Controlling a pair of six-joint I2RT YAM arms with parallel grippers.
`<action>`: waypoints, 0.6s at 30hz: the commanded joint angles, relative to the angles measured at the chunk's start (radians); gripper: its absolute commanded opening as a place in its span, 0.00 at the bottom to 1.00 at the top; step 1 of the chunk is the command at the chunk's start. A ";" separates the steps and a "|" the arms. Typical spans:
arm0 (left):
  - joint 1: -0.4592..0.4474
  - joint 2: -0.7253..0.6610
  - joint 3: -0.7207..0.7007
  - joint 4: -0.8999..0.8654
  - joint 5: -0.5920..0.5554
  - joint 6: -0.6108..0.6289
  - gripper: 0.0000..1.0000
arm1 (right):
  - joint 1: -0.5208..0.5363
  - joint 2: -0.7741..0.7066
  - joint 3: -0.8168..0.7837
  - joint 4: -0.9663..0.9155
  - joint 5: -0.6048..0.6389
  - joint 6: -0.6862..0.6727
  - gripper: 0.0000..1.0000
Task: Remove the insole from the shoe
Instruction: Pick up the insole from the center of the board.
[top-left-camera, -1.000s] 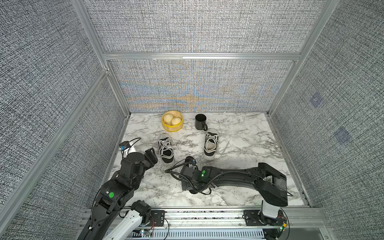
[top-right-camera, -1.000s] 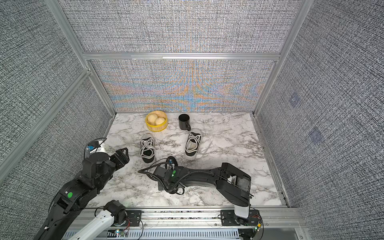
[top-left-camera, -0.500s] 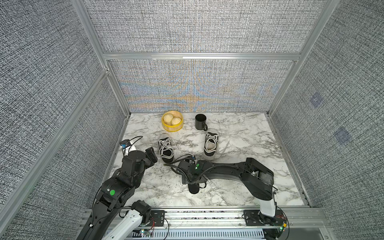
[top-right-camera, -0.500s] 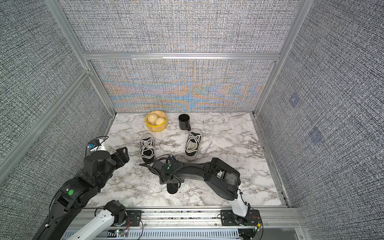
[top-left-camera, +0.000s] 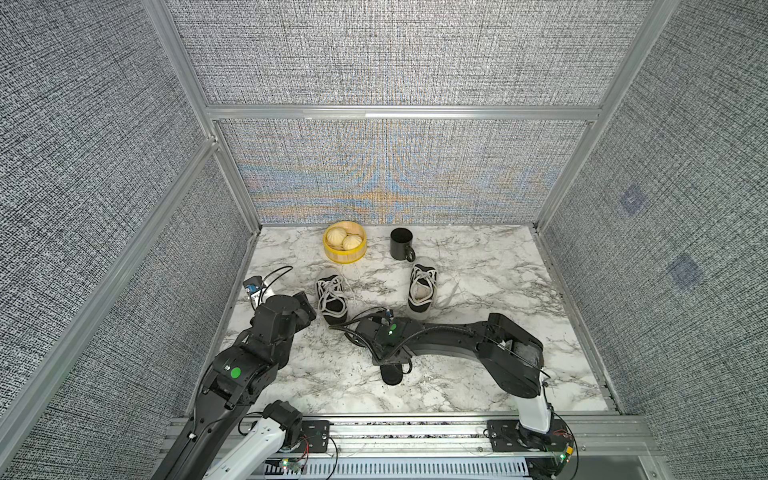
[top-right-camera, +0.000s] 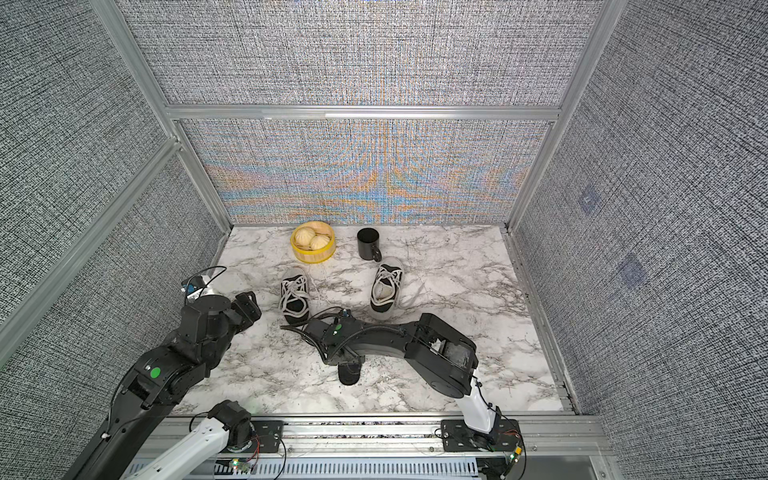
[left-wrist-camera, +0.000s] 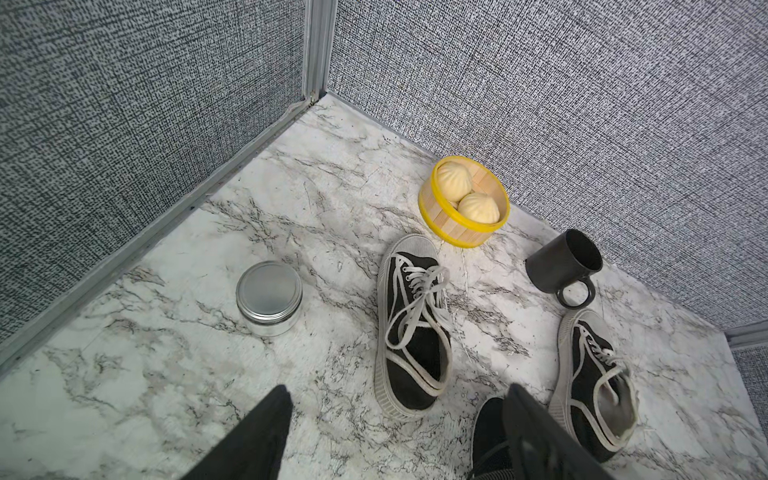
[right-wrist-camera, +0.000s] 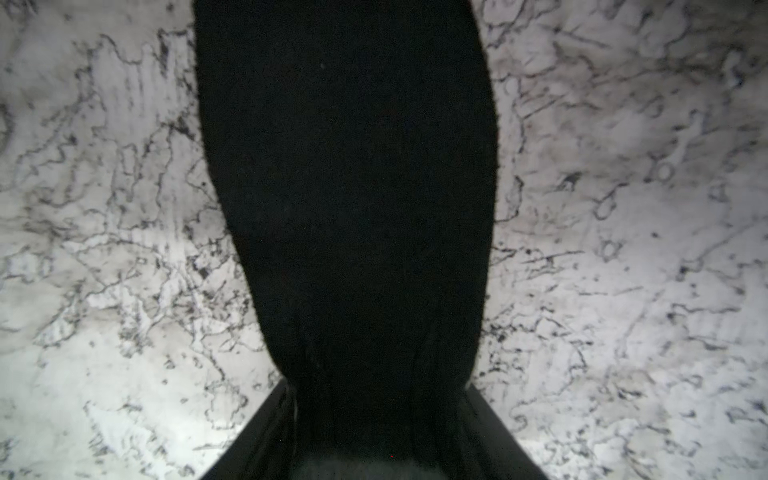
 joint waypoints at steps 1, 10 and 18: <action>0.001 0.020 -0.001 0.053 -0.011 0.010 0.81 | -0.011 0.011 -0.026 -0.040 0.016 0.006 0.53; 0.001 0.076 -0.002 0.106 0.005 0.034 0.81 | 0.032 -0.175 -0.087 -0.087 0.093 -0.023 0.52; 0.000 0.135 -0.003 0.141 0.037 0.034 0.81 | 0.022 -0.567 -0.457 -0.157 0.098 0.021 0.51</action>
